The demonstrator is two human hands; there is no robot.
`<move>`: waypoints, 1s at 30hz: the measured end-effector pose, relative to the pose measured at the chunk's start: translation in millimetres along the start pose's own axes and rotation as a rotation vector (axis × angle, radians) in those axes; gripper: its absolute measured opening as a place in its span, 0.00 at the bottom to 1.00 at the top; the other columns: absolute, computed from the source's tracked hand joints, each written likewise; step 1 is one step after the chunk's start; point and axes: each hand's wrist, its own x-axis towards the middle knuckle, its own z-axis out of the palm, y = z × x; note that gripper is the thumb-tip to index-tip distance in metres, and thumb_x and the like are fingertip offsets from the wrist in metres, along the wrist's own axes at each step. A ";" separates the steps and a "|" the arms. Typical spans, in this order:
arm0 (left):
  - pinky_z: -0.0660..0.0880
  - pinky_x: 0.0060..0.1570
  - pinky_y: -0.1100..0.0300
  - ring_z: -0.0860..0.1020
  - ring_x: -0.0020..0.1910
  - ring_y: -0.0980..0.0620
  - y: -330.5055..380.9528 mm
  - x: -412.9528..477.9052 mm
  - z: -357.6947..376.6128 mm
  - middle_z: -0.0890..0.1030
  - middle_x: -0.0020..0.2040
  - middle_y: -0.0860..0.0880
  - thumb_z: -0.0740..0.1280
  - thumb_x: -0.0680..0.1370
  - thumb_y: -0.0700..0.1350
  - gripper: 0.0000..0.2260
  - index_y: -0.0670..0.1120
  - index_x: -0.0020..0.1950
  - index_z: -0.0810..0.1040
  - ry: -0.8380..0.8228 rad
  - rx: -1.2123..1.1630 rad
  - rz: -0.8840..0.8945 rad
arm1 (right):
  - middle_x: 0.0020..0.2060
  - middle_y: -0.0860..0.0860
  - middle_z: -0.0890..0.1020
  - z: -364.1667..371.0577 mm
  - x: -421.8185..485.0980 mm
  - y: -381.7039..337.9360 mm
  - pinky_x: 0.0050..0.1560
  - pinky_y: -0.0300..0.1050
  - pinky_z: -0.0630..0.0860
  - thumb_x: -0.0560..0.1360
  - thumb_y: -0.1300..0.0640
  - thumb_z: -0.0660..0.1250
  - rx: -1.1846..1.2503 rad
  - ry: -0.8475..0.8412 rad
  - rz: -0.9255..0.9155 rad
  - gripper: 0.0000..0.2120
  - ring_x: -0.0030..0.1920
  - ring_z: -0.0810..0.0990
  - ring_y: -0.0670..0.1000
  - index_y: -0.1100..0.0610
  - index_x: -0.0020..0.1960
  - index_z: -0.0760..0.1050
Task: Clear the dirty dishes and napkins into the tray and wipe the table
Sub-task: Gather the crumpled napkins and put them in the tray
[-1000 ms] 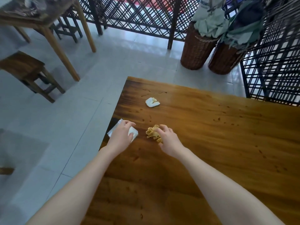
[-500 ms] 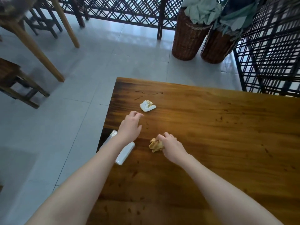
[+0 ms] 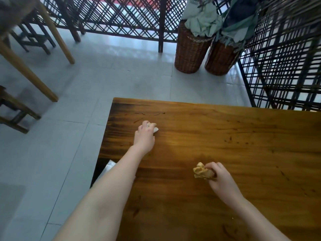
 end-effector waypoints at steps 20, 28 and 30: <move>0.68 0.41 0.61 0.66 0.49 0.52 113.0 -113.4 38.2 0.67 0.54 0.47 0.58 0.79 0.32 0.13 0.46 0.57 0.73 -0.081 -0.043 0.284 | 0.47 0.38 0.71 -48.6 -101.8 61.2 0.47 0.41 0.76 0.72 0.65 0.68 0.095 0.096 0.037 0.19 0.48 0.74 0.41 0.42 0.50 0.71; 0.70 0.45 0.63 0.68 0.50 0.53 194.2 -197.8 67.6 0.66 0.55 0.50 0.61 0.80 0.34 0.12 0.47 0.60 0.73 -0.157 -0.037 0.381 | 0.48 0.41 0.71 -92.2 -185.9 124.4 0.47 0.41 0.76 0.73 0.67 0.66 0.100 0.169 0.094 0.18 0.48 0.74 0.43 0.44 0.52 0.70; 0.70 0.44 0.62 0.68 0.49 0.53 218.1 -218.7 78.4 0.66 0.54 0.50 0.61 0.80 0.34 0.12 0.47 0.59 0.73 -0.169 -0.036 0.388 | 0.48 0.42 0.72 -106.1 -210.7 147.1 0.47 0.43 0.76 0.73 0.66 0.66 0.096 0.198 0.114 0.17 0.48 0.74 0.43 0.45 0.52 0.71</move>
